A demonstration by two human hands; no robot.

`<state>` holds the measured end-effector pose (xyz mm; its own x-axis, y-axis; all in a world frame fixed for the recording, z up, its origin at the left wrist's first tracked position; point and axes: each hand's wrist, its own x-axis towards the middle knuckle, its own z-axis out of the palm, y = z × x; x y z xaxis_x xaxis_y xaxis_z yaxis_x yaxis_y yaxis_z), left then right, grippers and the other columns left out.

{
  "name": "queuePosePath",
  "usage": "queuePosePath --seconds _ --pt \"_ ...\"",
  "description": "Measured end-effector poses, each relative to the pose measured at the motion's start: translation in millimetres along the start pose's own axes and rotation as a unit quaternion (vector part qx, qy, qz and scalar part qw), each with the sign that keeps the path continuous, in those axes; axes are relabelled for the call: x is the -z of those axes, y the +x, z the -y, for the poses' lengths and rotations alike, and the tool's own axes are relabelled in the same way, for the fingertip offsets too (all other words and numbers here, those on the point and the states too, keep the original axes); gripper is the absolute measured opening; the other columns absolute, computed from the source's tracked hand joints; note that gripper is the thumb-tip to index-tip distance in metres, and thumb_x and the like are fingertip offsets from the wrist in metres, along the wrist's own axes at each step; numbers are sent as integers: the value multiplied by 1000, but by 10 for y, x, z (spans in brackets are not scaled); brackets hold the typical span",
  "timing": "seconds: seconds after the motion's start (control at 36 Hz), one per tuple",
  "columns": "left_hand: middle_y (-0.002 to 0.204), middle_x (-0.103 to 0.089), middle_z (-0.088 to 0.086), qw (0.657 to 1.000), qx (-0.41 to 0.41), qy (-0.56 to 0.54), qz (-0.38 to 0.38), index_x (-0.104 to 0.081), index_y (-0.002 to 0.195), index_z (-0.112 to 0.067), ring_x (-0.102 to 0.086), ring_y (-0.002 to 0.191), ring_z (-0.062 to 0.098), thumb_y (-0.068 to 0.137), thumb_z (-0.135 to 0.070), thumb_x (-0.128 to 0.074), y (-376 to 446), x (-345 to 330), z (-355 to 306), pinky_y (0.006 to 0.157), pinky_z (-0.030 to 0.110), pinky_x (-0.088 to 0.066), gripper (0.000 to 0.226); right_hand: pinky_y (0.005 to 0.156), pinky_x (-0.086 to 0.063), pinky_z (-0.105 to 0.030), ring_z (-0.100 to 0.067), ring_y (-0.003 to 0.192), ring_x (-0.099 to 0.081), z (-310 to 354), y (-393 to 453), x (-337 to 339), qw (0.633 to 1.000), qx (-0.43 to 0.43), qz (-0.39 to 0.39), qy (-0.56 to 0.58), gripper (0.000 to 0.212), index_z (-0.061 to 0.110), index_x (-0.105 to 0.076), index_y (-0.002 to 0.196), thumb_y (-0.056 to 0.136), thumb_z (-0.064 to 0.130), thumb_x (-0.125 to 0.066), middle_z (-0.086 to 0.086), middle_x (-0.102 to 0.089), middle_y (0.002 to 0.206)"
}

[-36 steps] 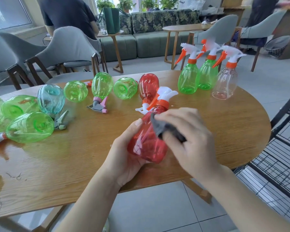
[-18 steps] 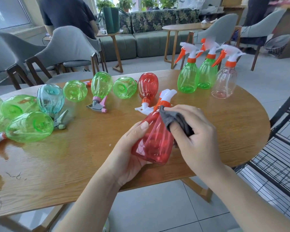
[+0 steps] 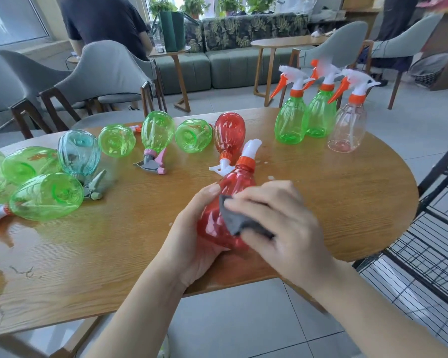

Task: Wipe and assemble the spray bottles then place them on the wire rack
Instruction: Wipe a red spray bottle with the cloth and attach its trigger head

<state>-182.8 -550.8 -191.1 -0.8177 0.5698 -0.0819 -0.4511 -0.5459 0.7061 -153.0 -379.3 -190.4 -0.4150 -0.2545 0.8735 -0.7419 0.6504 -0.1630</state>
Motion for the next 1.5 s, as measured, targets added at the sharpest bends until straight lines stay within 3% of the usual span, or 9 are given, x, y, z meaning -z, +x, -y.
queuePosePath --seconds 0.17,0.39,0.58,0.69,0.86,0.92,1.11,1.22,1.5 --pt "123 -64 19 998 -12 62 -7 -50 146 -3 -66 105 31 92 -39 -63 -13 20 11 91 46 -54 66 102 -43 -20 -17 115 -62 -169 48 51 980 -185 -61 43 27 8 -73 120 98 16 -61 1 -66 118" --pt "127 -65 18 999 -25 42 -11 -48 148 -5 -69 105 30 64 -44 -96 -8 41 7 89 48 -56 104 97 -49 -29 -25 109 -64 17 -5 17 991 -112 -40 64 25 4 -75 116 95 9 -63 -6 -67 116" --pt "130 -65 21 997 -20 64 -29 -49 148 -4 -69 110 33 72 -44 -92 16 -2 17 89 51 -59 97 99 -50 -32 -22 113 -63 -27 24 41 984 -164 -51 53 25 6 -75 117 94 7 -66 -3 -67 117" --pt "115 -72 16 999 -3 42 -10 -71 122 -5 -71 104 27 93 -47 -64 -22 -32 -4 90 43 -59 51 98 -49 -38 -25 105 -60 133 -41 -21 996 -69 -20 48 21 5 -77 113 94 9 -68 -8 -69 113" --pt "135 -37 21 997 61 -37 13 -30 154 8 -37 128 36 96 -57 -64 -29 -14 -38 80 30 -57 93 89 -53 -41 -25 102 -55 189 -124 -81 997 57 60 -7 20 9 -78 115 97 17 -72 -4 -72 118" --pt "124 -51 22 996 58 -55 26 -38 149 9 -55 117 31 99 -52 -61 -28 3 -34 76 29 -59 82 92 -52 -39 -25 103 -54 152 -93 -60 996 63 56 -16 21 9 -78 116 98 18 -72 -4 -72 118" --pt "112 -70 16 1000 -15 25 9 -73 121 -9 -70 98 28 92 -35 -62 -23 -46 -9 83 44 -59 41 101 -45 -29 -24 109 -60 -66 71 43 994 -106 -35 14 24 6 -75 117 96 11 -65 -5 -69 115" --pt "116 -67 20 999 2 34 8 -67 131 -6 -69 97 32 86 -41 -70 -22 -19 -3 80 50 -59 58 101 -44 -23 -16 116 -62 -120 80 62 976 -203 -54 58 25 9 -73 121 98 11 -63 0 -66 118" --pt "125 -63 20 998 -16 58 8 -48 148 -4 -71 100 31 69 -45 -93 -21 -9 0 76 46 -63 99 97 -50 -33 -25 109 -62 -21 23 64 992 -110 -37 45 25 5 -74 117 95 9 -64 -6 -66 116"
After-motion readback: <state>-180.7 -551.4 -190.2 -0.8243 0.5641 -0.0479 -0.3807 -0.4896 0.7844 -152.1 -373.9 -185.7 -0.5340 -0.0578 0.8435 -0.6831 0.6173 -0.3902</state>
